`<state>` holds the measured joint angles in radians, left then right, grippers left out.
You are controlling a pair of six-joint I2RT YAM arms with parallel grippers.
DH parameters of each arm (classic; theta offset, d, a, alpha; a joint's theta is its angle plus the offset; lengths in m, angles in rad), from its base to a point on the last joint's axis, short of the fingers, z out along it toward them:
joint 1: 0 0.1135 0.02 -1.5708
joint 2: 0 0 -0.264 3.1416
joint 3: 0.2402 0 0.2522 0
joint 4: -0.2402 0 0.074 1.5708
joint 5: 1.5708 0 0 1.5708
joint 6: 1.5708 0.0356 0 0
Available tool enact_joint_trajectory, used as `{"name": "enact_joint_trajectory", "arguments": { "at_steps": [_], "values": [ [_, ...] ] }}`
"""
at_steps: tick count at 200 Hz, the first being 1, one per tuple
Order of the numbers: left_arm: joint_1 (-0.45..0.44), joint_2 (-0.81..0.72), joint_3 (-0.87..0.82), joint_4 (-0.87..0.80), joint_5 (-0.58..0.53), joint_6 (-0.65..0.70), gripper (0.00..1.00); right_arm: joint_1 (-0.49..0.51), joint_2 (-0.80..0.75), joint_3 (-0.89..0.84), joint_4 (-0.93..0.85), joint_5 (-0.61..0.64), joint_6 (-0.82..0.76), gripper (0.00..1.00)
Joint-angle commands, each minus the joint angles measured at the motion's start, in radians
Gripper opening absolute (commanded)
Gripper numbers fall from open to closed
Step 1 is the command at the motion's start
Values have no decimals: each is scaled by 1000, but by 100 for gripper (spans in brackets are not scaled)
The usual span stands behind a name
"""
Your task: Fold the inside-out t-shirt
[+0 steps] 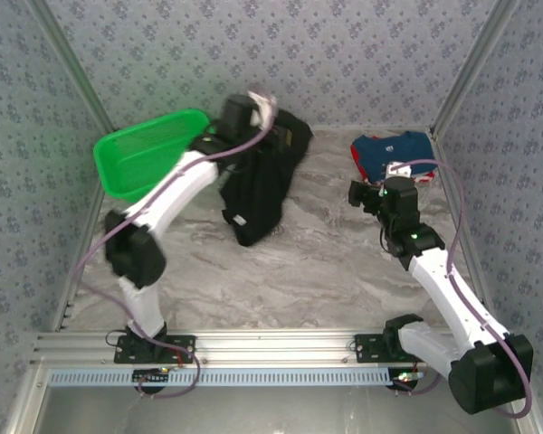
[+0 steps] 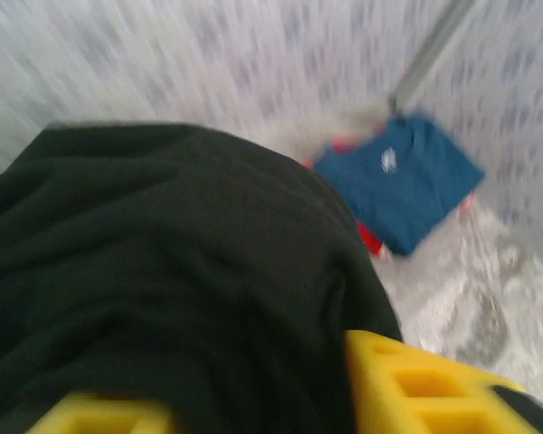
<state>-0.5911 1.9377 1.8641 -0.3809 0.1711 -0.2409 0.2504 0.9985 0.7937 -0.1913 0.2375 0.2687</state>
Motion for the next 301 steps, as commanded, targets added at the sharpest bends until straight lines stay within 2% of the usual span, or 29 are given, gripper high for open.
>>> {"name": "enact_joint_trajectory", "arguments": {
  "at_steps": [1,16,25,40,54,82,102,115,127,144,171,193,211,239,261,272,301],
  "values": [
    [-7,-17,3,-34,95,-24,57,3,12,1,-116,-66,15,98],
    [1,-110,-143,23,81,-5,70,48,45,-43,-66,-179,47,96],
    [13,-173,-238,44,68,-3,74,105,75,-84,11,-241,64,95],
    [53,-282,-409,68,32,-42,75,245,159,-120,134,-267,83,94],
    [109,-377,-562,86,16,-107,75,352,290,-78,190,-265,84,93],
    [182,-503,-776,70,27,-168,74,458,501,65,195,-265,55,87],
    [178,-519,-856,34,60,-182,73,423,536,121,139,-270,10,86],
    [151,-511,-944,152,137,-230,73,355,523,138,124,-275,12,85],
    [104,-467,-979,244,181,-267,73,276,512,143,131,-340,46,84],
    [38,-386,-977,269,157,-277,73,213,498,141,144,-405,78,84],
    [7,-319,-1043,400,154,-311,72,208,475,126,121,-379,70,84],
    [-15,-252,-1020,418,131,-276,62,203,462,94,131,-369,79,84],
    [-16,-230,-1007,438,135,-269,40,200,451,88,128,-367,83,85],
    [-16,-342,-1036,462,96,-193,10,194,412,81,100,-338,58,85],
    [-15,-515,-1047,414,63,-63,3,167,371,110,57,-317,-13,86],
    [-15,-626,-1061,386,61,1,1,148,345,129,63,-345,-67,86],
    [-15,-868,-1097,285,57,116,0,98,363,236,125,-644,-219,87]
  ]
}}
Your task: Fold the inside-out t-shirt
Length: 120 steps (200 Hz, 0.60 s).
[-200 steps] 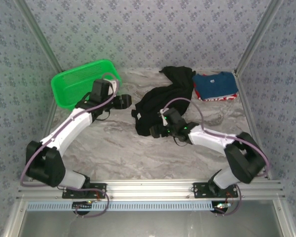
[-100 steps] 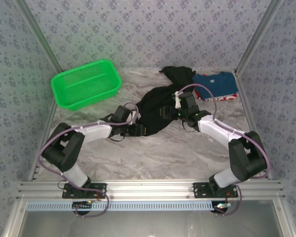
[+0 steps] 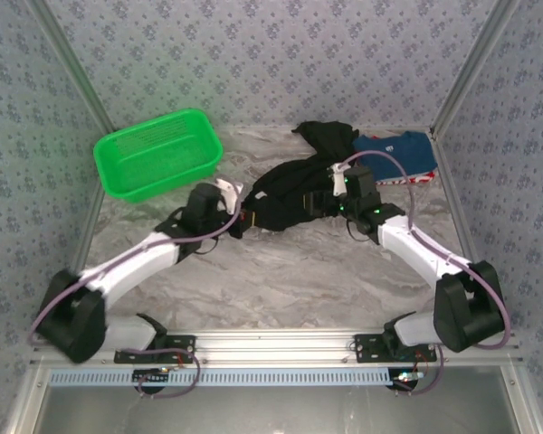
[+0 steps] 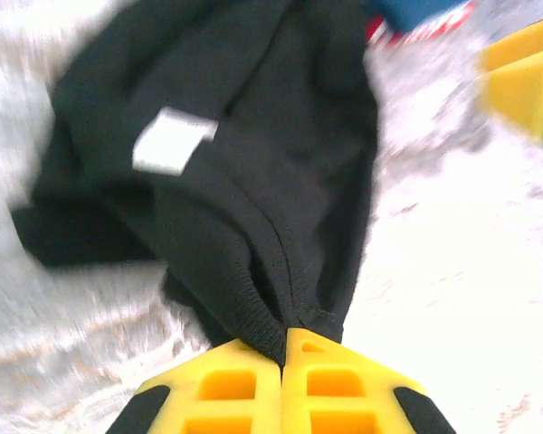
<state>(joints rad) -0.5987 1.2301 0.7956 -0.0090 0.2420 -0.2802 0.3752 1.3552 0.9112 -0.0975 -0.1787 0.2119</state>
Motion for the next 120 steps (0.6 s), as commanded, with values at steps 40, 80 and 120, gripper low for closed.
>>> {"name": "enact_joint_trajectory", "arguments": {
  "at_steps": [40,80,120],
  "values": [
    [-3,-263,-113,-179,-111,143,0,16,258,430,-93,-322,-312,86],
    [1,-254,-245,-124,-115,38,0,100,515,633,-209,-212,-328,83],
    [2,-245,-293,-97,-95,-4,0,211,774,852,-399,-75,-433,89]
  ]
}}
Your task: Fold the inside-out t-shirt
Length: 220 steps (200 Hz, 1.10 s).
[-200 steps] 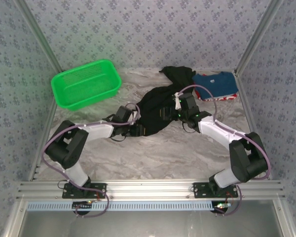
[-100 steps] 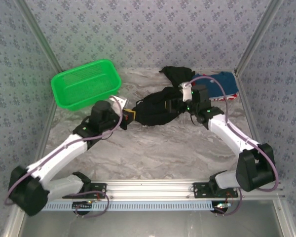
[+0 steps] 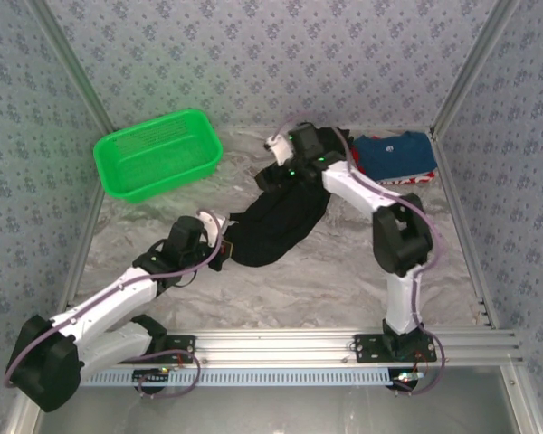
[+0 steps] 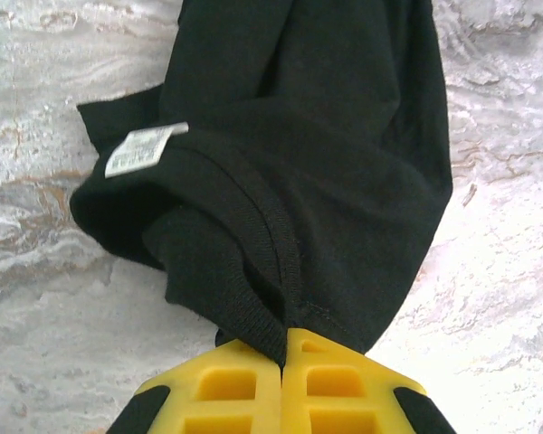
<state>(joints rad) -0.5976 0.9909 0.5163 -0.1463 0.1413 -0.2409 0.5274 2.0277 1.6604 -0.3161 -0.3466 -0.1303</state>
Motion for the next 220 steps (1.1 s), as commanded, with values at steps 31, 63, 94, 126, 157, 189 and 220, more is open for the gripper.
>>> {"name": "enact_joint_trajectory", "arguments": {
  "at_steps": [31,63,94,126,157,189,220],
  "values": [
    [0,-14,-18,26,-11,-52,0,87,226,159,-252,131,-98,81],
    [0,-42,-22,21,-70,-78,0,83,228,151,-267,114,-71,35],
    [10,-74,-10,21,-160,-80,0,39,119,161,-219,88,4,0],
    [48,-116,51,29,-220,-78,0,-37,-108,96,-23,15,154,0],
    [92,-138,126,40,-235,-83,0,-83,-306,13,137,23,225,0],
    [98,-121,153,24,-225,-73,0,-92,-482,-162,204,116,201,0],
    [108,-102,151,2,-237,-70,0,-99,-607,-370,297,159,190,0]
  ]
}}
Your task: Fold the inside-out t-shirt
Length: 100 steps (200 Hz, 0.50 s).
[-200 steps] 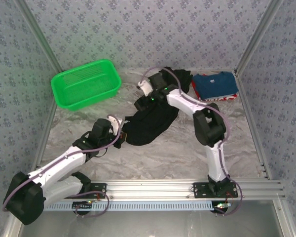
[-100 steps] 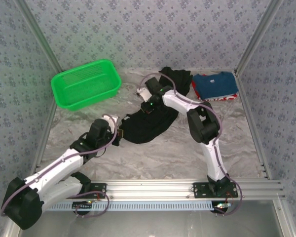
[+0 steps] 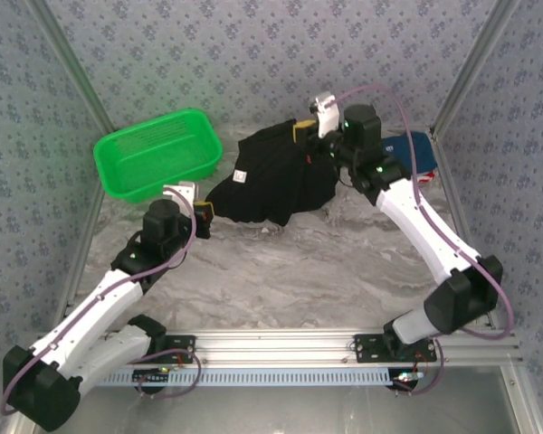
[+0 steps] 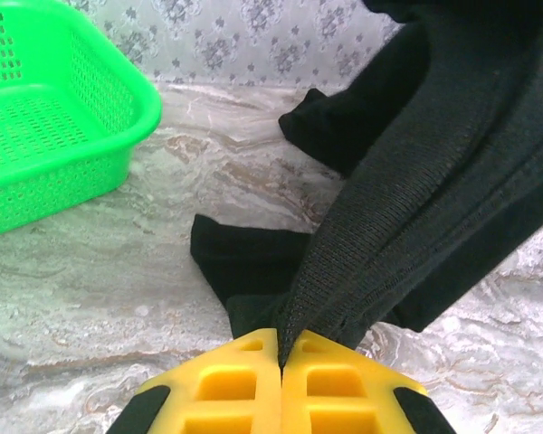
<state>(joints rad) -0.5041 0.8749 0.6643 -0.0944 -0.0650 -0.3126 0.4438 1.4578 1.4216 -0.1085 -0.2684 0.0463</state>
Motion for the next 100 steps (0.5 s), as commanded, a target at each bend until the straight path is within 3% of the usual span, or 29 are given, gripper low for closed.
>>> {"name": "enact_joint_trajectory", "arguments": {
  "at_steps": [1,28,53,79,100],
  "values": [
    [15,15,4,-51,-30,1,0,-16,-41,-135,93,82,16,0],
    [24,64,86,-10,-47,20,0,-27,-64,-72,71,96,1,0],
    [24,135,309,-14,-54,40,0,19,-86,39,66,168,-32,0],
    [16,180,581,-23,12,49,0,103,-135,162,64,266,-91,0],
    [-40,198,768,-47,42,110,0,209,-194,219,82,362,-198,0]
  ]
}}
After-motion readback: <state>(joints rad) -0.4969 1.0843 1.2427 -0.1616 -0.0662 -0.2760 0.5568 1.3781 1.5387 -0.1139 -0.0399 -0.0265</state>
